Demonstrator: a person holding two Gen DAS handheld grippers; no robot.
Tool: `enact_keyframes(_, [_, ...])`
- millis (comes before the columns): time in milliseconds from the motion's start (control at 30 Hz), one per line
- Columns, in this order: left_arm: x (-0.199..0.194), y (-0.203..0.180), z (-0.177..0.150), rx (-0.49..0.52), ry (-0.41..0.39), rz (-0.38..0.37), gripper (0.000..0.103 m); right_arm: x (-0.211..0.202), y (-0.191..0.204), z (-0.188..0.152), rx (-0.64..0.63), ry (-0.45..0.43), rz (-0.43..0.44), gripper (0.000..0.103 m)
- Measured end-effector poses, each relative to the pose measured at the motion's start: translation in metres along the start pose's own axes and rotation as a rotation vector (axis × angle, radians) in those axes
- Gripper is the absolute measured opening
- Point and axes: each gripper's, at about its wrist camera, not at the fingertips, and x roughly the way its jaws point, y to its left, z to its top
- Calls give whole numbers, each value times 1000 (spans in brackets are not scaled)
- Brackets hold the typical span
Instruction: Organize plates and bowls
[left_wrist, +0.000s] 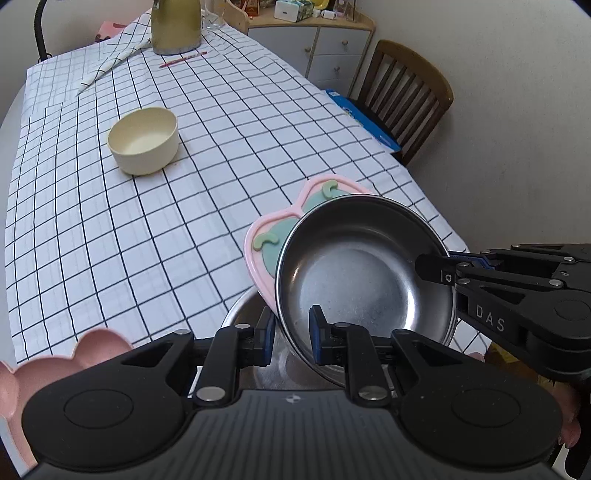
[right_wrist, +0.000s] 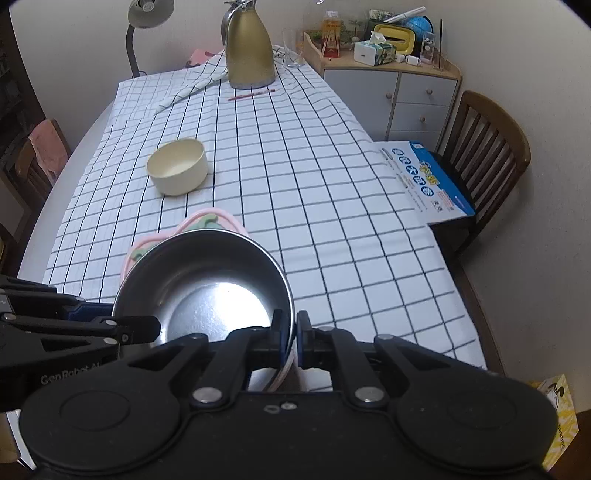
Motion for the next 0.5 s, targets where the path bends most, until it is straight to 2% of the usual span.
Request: enact_keyframes(500, [29,5,-29,40,59,18,18,23,12,-45,52,76,-7,7])
